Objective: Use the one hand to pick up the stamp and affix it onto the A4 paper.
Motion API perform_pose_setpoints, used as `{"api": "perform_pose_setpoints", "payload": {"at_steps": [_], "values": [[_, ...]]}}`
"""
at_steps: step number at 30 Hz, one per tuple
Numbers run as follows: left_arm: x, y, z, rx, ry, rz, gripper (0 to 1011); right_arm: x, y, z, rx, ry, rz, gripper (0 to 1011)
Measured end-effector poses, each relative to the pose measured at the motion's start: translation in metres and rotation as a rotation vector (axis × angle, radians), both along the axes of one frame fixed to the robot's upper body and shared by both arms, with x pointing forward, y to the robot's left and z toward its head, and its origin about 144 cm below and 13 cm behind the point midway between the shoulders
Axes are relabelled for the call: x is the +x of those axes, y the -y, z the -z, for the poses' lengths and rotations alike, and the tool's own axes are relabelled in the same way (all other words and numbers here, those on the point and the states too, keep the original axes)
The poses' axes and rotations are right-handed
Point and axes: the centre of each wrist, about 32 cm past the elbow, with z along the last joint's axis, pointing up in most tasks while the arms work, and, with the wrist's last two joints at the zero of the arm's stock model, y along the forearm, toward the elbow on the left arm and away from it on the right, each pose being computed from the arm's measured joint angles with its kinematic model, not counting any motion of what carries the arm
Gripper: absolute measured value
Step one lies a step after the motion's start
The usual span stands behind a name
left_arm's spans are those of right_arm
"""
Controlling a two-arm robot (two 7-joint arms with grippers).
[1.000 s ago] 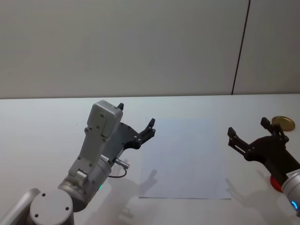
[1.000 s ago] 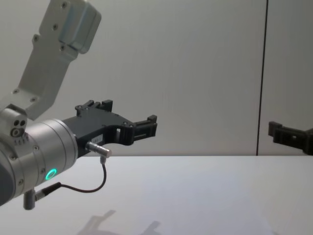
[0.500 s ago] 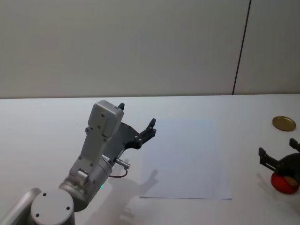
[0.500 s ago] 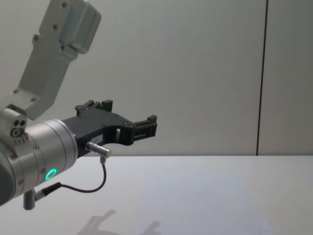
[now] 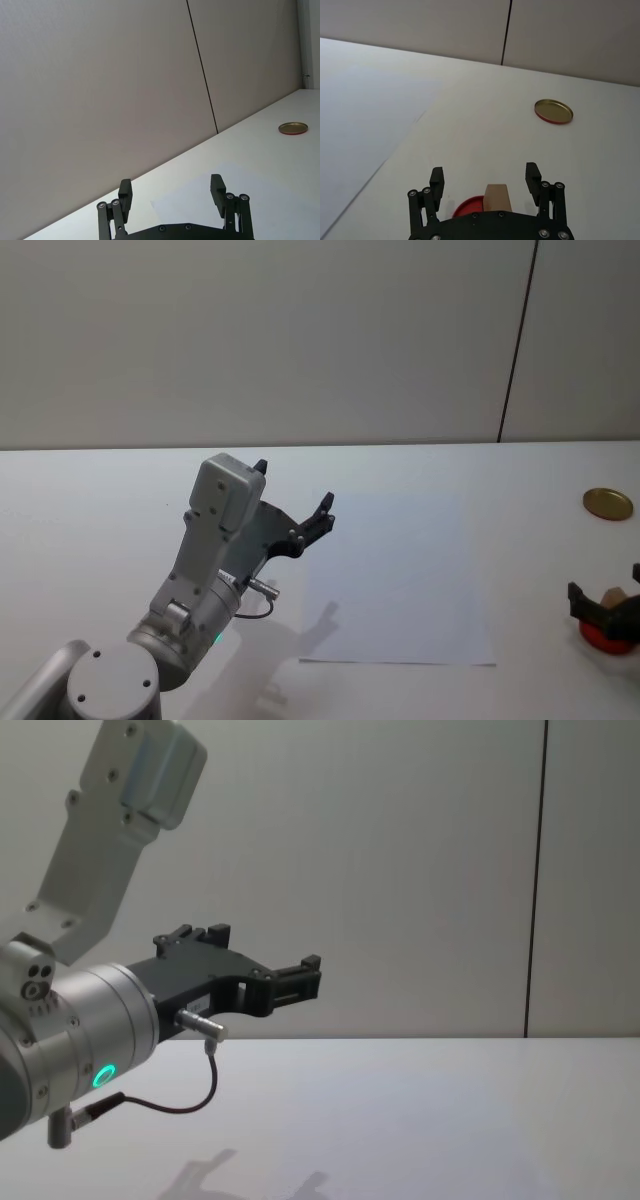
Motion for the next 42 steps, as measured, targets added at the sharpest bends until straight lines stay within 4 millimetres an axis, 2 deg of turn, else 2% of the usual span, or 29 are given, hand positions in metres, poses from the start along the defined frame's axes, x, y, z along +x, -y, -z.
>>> {"api": "perform_pose_setpoints", "payload": {"at_steps": [14,17,25,28,29,32,34,36,38,40,42], "values": [[0.0,0.0,0.0,0.0,0.0,0.0,993,-0.005,0.009,0.006,-0.021,-0.048,0.013,999],[0.0,0.0,0.0,0.0,0.0,0.0,993,-0.006,0.011,0.007,-0.022,-0.054,0.013,951],[0.0,0.0,0.0,0.0,0.0,0.0,993,-0.006,0.014,0.008,-0.021,-0.061,0.007,729],[0.0,0.0,0.0,0.0,0.0,0.0,993,-0.007,0.014,0.008,-0.02,-0.062,0.006,676],[0.0,0.0,0.0,0.0,0.0,0.0,993,-0.007,0.015,0.009,-0.019,-0.062,0.005,607],[0.0,0.0,0.0,0.0,0.0,0.0,993,-0.007,0.016,0.009,-0.018,-0.061,0.004,507],[0.0,0.0,0.0,0.0,0.0,0.0,993,-0.007,0.016,0.009,-0.017,-0.061,0.002,476],[0.0,0.0,0.0,0.0,0.0,0.0,993,-0.007,0.016,0.01,-0.017,-0.06,0.002,361],[0.0,0.0,0.0,0.0,0.0,0.0,993,-0.007,0.016,0.01,-0.019,-0.056,0.0,331],[0.0,0.0,0.0,0.0,0.0,0.0,993,-0.007,0.016,0.01,-0.024,-0.051,-0.001,248],[0.0,0.0,0.0,0.0,0.0,0.0,993,-0.007,0.016,0.01,-0.027,-0.046,-0.002,225]]}}
